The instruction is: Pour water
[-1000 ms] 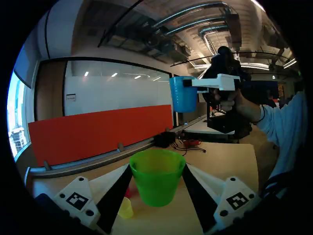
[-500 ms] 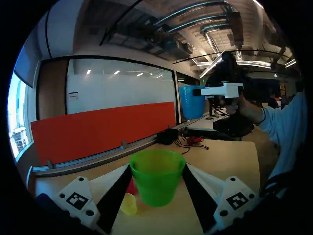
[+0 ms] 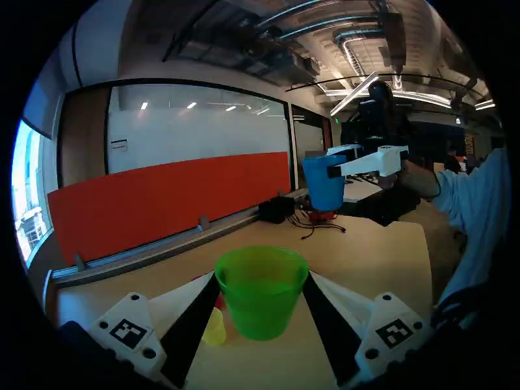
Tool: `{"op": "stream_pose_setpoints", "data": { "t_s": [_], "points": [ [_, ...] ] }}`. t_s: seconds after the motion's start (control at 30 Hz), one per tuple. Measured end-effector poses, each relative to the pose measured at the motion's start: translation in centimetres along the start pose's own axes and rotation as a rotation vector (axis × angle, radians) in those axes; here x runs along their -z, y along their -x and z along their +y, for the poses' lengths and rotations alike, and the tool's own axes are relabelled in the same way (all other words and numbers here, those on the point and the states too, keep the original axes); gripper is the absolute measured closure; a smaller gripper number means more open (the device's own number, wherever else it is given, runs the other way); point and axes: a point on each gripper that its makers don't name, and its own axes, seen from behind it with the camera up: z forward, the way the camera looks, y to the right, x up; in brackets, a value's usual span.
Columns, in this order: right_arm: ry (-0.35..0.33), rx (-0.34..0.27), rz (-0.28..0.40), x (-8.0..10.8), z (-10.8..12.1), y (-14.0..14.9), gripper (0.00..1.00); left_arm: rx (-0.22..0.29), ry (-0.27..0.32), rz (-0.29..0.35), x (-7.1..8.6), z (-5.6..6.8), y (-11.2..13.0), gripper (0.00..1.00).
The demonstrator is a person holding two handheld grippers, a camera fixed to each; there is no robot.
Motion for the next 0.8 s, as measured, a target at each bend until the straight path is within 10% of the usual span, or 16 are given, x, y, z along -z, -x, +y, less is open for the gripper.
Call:
{"op": "stream_pose_setpoints", "data": {
  "t_s": [0.8],
  "points": [
    [-0.017, 0.003, -0.17, -1.2, 0.2, 9.2, 0.08, 0.001, 0.048, -0.196, -2.1, 0.8, 7.1, 0.14]
  ]
}}
